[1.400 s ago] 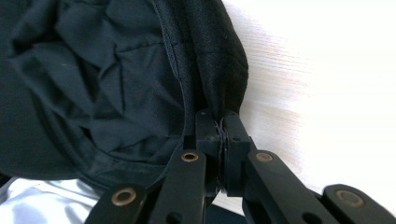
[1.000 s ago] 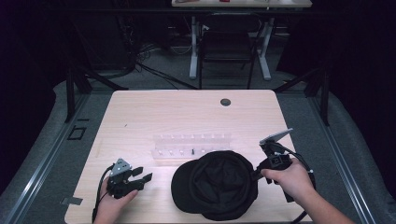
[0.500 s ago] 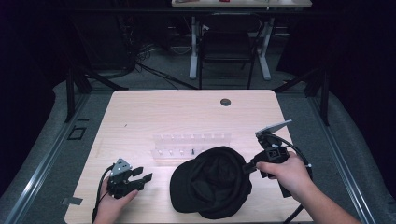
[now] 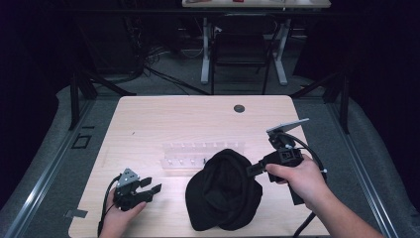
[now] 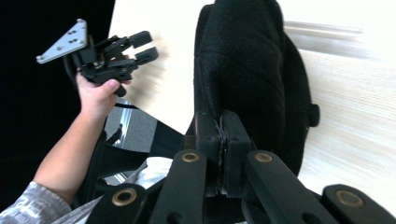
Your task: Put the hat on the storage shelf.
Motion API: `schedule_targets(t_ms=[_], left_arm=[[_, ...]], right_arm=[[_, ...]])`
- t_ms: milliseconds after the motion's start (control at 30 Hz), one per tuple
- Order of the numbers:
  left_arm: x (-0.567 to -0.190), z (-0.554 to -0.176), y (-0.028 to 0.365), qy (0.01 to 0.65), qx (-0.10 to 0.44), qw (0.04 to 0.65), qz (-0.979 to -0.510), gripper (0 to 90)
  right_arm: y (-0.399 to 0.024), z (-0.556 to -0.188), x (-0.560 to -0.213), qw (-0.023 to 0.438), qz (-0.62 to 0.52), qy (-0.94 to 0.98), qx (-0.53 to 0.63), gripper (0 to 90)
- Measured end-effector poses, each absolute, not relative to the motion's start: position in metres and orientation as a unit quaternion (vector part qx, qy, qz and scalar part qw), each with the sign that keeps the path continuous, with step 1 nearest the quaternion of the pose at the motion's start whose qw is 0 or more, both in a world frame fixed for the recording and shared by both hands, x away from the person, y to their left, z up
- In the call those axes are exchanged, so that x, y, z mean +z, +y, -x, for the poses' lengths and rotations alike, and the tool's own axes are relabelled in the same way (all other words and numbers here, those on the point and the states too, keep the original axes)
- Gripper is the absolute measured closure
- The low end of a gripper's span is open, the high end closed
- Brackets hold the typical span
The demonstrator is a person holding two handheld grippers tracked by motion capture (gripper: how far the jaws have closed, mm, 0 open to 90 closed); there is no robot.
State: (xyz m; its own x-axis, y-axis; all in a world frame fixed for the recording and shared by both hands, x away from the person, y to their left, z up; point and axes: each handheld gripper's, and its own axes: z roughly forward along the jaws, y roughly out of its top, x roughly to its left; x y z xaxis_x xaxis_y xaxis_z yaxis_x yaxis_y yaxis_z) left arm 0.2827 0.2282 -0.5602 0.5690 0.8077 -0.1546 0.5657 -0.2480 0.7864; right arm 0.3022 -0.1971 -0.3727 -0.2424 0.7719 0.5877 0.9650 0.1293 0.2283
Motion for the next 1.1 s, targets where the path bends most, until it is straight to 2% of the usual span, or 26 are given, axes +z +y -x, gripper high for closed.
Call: schedule_targets(t_ms=[633, 1100], left_arm=[[-0.562, -0.283, 0.227, 0.442, 0.144, 0.427, -0.775, 48.9], [-0.562, -0.283, 0.226, 0.441, 0.143, 0.427, -0.777, 49.0]], right_arm=[[-0.183, -0.297, -0.345, 0.194, 0.572, -0.720, -0.341, 88.5], [-0.195, -0.301, -0.321, 0.202, 0.578, -0.687, -0.393, 88.6]])
